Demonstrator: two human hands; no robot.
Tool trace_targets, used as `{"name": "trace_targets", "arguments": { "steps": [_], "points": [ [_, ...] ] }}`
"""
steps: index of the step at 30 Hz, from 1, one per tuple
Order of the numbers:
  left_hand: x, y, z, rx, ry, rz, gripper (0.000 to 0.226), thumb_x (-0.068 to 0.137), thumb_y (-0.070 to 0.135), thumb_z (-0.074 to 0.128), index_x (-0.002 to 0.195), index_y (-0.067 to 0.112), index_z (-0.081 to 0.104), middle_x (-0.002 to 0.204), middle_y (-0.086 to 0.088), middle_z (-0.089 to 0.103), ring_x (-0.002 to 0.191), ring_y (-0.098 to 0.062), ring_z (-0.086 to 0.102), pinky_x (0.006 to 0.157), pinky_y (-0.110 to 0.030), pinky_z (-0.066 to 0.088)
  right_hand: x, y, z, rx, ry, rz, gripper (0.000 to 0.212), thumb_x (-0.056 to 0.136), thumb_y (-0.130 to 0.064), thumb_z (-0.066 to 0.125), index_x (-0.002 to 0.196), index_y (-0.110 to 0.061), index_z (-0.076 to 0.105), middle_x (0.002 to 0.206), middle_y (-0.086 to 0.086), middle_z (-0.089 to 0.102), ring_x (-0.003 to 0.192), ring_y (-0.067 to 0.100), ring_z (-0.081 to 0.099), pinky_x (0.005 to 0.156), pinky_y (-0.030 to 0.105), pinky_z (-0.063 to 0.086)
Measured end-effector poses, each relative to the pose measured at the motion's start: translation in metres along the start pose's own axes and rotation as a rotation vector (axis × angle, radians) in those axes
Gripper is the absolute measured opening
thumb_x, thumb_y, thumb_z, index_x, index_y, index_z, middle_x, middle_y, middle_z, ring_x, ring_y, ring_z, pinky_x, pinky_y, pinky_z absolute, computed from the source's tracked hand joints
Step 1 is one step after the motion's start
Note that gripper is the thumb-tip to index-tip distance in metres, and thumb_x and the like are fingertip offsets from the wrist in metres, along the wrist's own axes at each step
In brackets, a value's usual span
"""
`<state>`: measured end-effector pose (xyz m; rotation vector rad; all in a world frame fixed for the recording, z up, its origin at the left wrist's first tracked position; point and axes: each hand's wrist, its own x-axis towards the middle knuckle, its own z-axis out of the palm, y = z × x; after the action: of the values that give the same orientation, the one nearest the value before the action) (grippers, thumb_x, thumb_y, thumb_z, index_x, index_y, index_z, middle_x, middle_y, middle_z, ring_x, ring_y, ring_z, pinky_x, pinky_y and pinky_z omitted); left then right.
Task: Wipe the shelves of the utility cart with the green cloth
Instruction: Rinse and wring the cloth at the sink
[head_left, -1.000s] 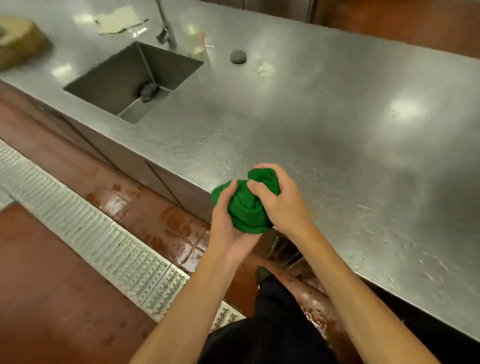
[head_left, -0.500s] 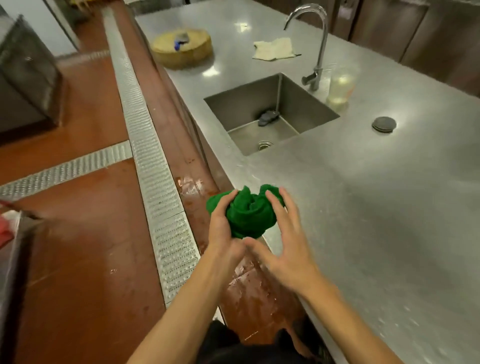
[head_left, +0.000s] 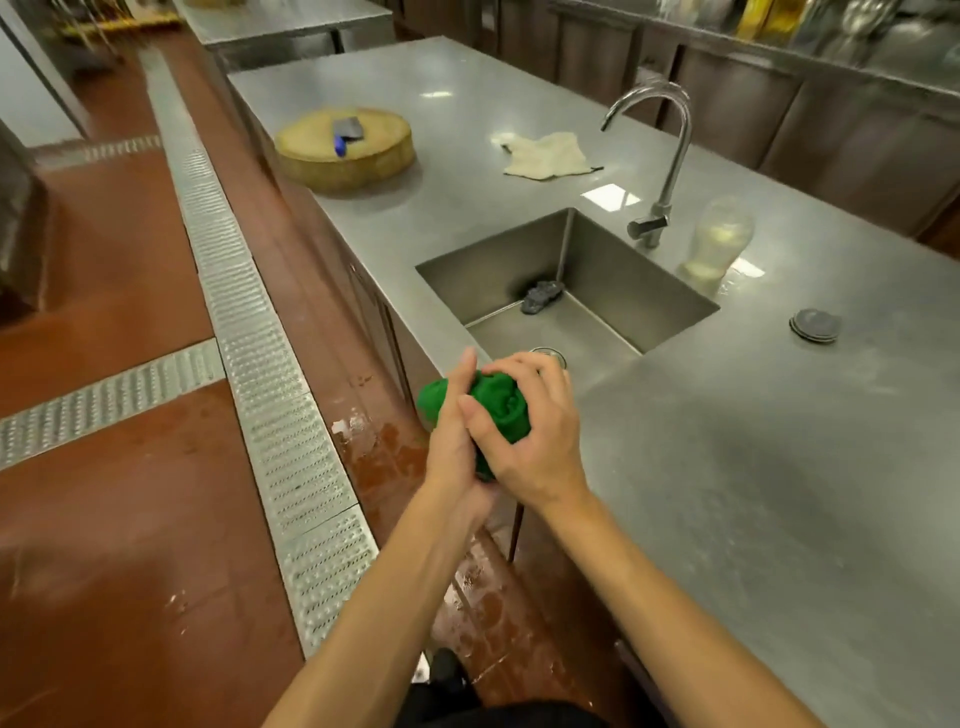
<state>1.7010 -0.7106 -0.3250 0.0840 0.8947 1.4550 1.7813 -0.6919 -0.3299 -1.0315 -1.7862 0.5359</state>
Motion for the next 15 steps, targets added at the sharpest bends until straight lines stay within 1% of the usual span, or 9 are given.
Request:
{"name": "trace_targets", "arguments": {
  "steps": [1,2,3,5,6,9,11,13,15],
  "points": [
    [0.009,0.011,0.003,0.023,0.019,0.032,0.054,0.073,0.055,0.081,0.102,0.011,0.068,0.104,-0.006,0.064,0.103,-0.018,0.066,0.094,-0.034,0.052,0.012,-0.002,0.009,0.004,0.030,-0.004,0.040,0.082,-0.049,0.064,0.103,-0.015,0.066,0.106,0.002,0.056,0.101,0.019,0.054,0.088,0.032,0.047],
    [0.017,0.021,0.007,0.050,0.035,0.061,0.058,0.064,0.054,0.087,0.099,0.011,0.068,0.101,-0.006,0.064,0.100,-0.018,0.067,0.091,-0.035,0.054,0.023,-0.005,0.017,0.007,0.059,0.002,0.039,0.082,-0.047,0.064,0.102,-0.014,0.066,0.104,0.002,0.056,0.099,0.018,0.055,0.086,0.032,0.047],
    [0.025,0.029,0.010,0.078,0.059,0.092,0.055,0.060,0.050,0.090,0.091,0.010,0.070,0.093,-0.005,0.067,0.092,-0.017,0.069,0.084,-0.034,0.055,0.034,-0.007,0.024,0.017,0.083,0.019,0.038,0.082,-0.046,0.064,0.101,-0.013,0.065,0.101,0.002,0.057,0.096,0.017,0.056,0.083,0.032,0.048],
    [0.041,0.046,0.017,0.144,0.128,0.132,0.036,0.066,0.041,0.089,0.077,0.012,0.071,0.075,-0.002,0.071,0.074,-0.016,0.072,0.070,-0.031,0.055,0.055,-0.011,0.036,0.049,0.125,0.060,0.037,0.082,-0.046,0.064,0.099,-0.012,0.064,0.097,0.000,0.057,0.089,0.014,0.058,0.077,0.029,0.049],
    [0.049,0.055,0.021,0.172,0.147,0.142,0.030,0.068,0.038,0.088,0.074,0.013,0.071,0.071,-0.001,0.072,0.070,-0.017,0.072,0.068,-0.030,0.055,0.066,-0.012,0.041,0.055,0.148,0.074,0.037,0.082,-0.047,0.064,0.097,-0.013,0.064,0.094,-0.001,0.057,0.085,0.013,0.058,0.073,0.028,0.049],
    [0.074,0.077,0.034,0.176,0.167,0.150,0.018,0.072,0.029,0.083,0.067,0.016,0.072,0.066,0.000,0.072,0.067,-0.018,0.071,0.068,-0.031,0.055,0.098,-0.011,0.055,0.035,0.212,0.109,0.035,0.082,-0.050,0.063,0.089,-0.016,0.062,0.086,-0.004,0.058,0.077,0.009,0.058,0.066,0.027,0.049],
    [0.091,0.089,0.046,0.192,0.179,0.142,0.016,0.077,0.023,0.078,0.065,0.017,0.071,0.062,0.002,0.070,0.061,-0.015,0.069,0.062,-0.029,0.054,0.118,-0.006,0.061,0.015,0.240,0.136,0.034,0.081,-0.052,0.063,0.084,-0.018,0.060,0.082,-0.004,0.059,0.073,0.009,0.058,0.063,0.028,0.048],
    [0.109,0.099,0.056,0.250,0.199,0.153,0.014,0.079,0.025,0.074,0.069,0.015,0.070,0.063,0.002,0.068,0.061,-0.015,0.068,0.058,-0.028,0.054,0.139,0.004,0.067,-0.012,0.256,0.166,0.034,0.081,-0.054,0.062,0.081,-0.020,0.057,0.078,-0.005,0.059,0.070,0.010,0.058,0.060,0.029,0.048],
    [0.131,0.106,0.066,0.323,0.215,0.180,0.018,0.078,0.031,0.071,0.070,0.015,0.070,0.067,0.001,0.068,0.066,-0.018,0.069,0.062,-0.032,0.057,0.159,0.015,0.072,-0.024,0.271,0.214,0.034,0.082,-0.055,0.060,0.078,-0.022,0.055,0.072,-0.007,0.059,0.066,0.011,0.058,0.057,0.033,0.049]
  ]
}}
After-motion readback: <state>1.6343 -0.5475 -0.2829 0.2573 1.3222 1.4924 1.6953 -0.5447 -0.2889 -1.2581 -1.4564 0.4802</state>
